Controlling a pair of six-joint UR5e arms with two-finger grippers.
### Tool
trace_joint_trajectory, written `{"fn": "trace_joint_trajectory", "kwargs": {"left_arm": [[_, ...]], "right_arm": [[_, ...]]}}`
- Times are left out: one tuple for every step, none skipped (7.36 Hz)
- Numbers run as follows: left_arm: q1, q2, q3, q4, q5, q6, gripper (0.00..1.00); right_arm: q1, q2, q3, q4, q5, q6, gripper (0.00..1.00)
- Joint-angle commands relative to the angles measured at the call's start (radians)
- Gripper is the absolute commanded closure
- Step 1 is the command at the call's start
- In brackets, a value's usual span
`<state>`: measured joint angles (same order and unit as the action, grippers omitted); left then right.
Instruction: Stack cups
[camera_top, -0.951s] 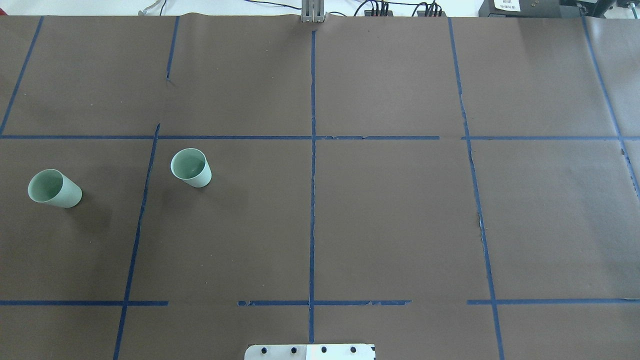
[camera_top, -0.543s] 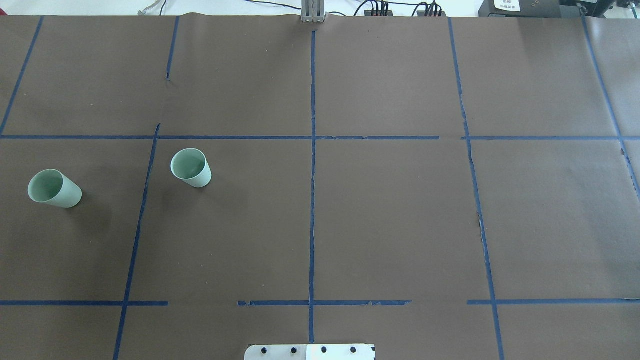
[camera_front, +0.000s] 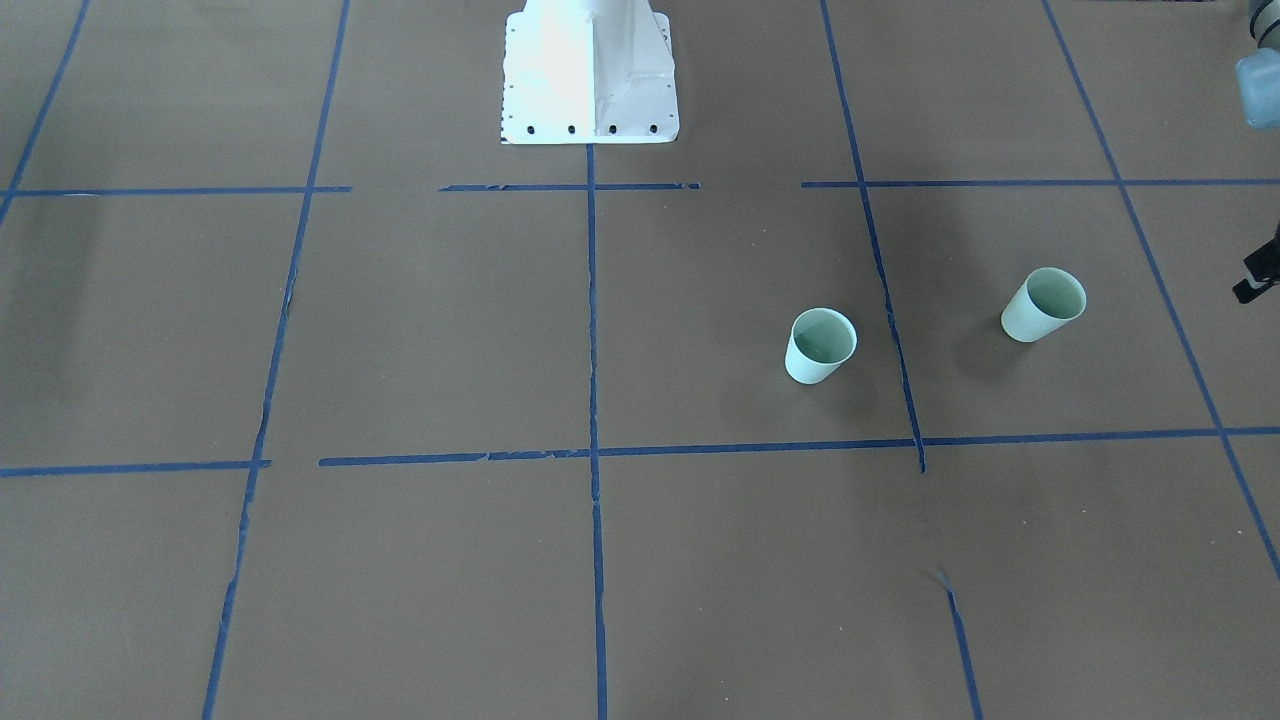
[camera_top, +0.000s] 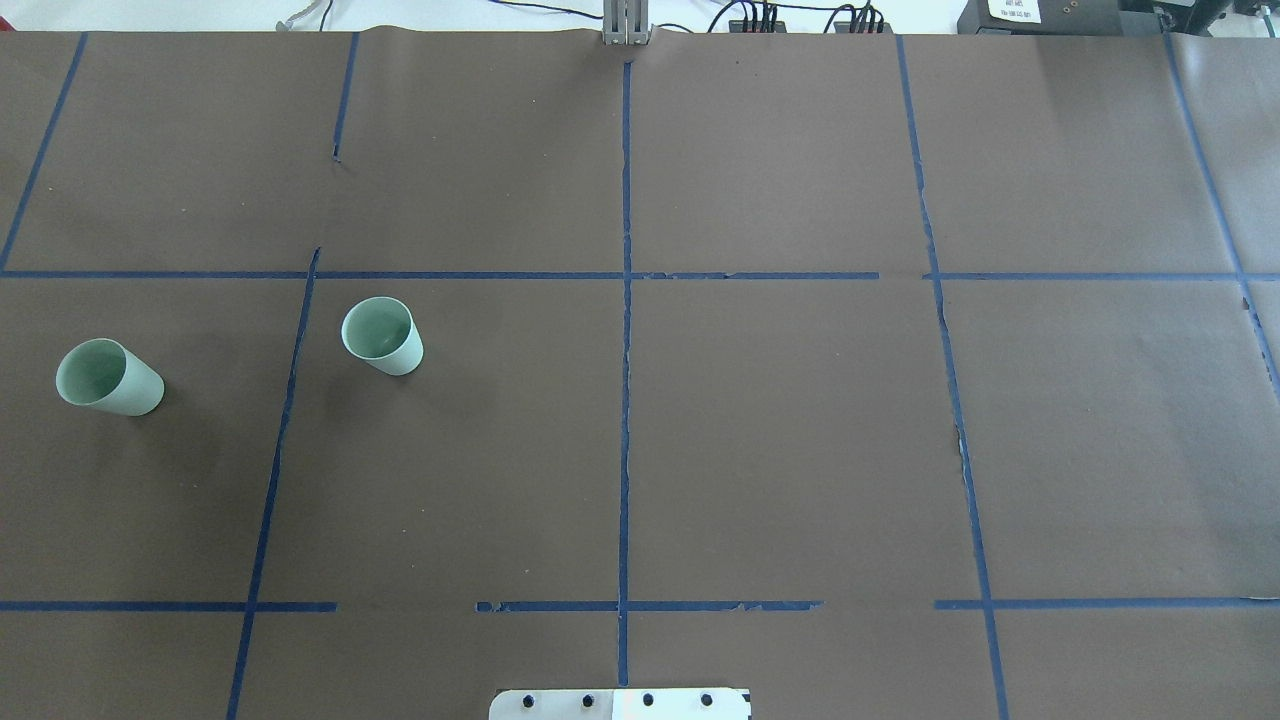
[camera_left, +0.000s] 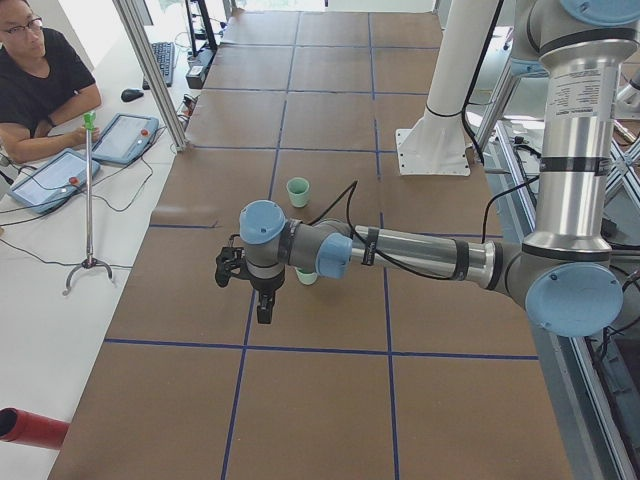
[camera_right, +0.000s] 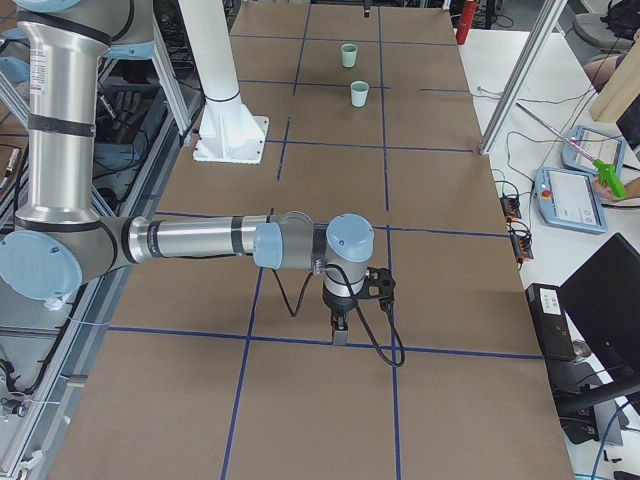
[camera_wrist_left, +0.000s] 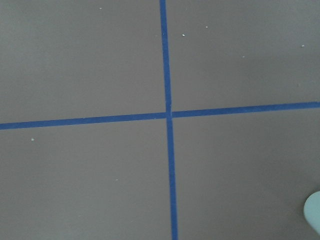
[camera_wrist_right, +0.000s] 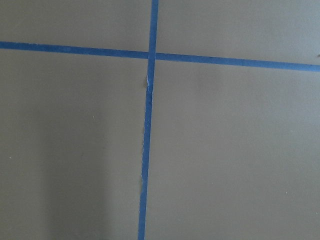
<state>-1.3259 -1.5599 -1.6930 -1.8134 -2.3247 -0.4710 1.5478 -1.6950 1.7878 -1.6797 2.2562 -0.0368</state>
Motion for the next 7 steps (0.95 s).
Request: {"fn": "trace_joint_trajectory", "kwargs": {"left_arm": [[0.112, 0.009, -0.004, -0.096, 0.004, -0.146, 0.00], [0.119, 0.071, -0.010, -0.244, 0.005, -0.194, 0.00], [0.158, 0.148, -0.008, -0.399, 0.013, -0.259, 0.00], [0.187, 0.146, -0.014, -0.409, 0.014, -0.337, 0.00], [0.212, 0.144, -0.019, -0.408, 0.024, -0.360, 0.00], [0.217, 0.147, -0.022, -0.405, 0.053, -0.363, 0.00], [0.234, 0.149, -0.022, -0.402, 0.059, -0.370, 0.00]], "right_arm": [[0.000, 0.000, 0.001, 0.000, 0.000, 0.000, 0.00], [0.000, 0.000, 0.001, 0.000, 0.000, 0.000, 0.00], [0.000, 0.000, 0.001, 0.000, 0.000, 0.000, 0.00], [-0.001, 0.000, 0.001, 0.002, -0.001, 0.000, 0.00], [0.000, 0.000, 0.001, 0.000, 0.000, 0.000, 0.00], [0.000, 0.000, 0.001, 0.000, 0.000, 0.000, 0.00], [0.000, 0.000, 0.001, 0.000, 0.000, 0.000, 0.00]]}}
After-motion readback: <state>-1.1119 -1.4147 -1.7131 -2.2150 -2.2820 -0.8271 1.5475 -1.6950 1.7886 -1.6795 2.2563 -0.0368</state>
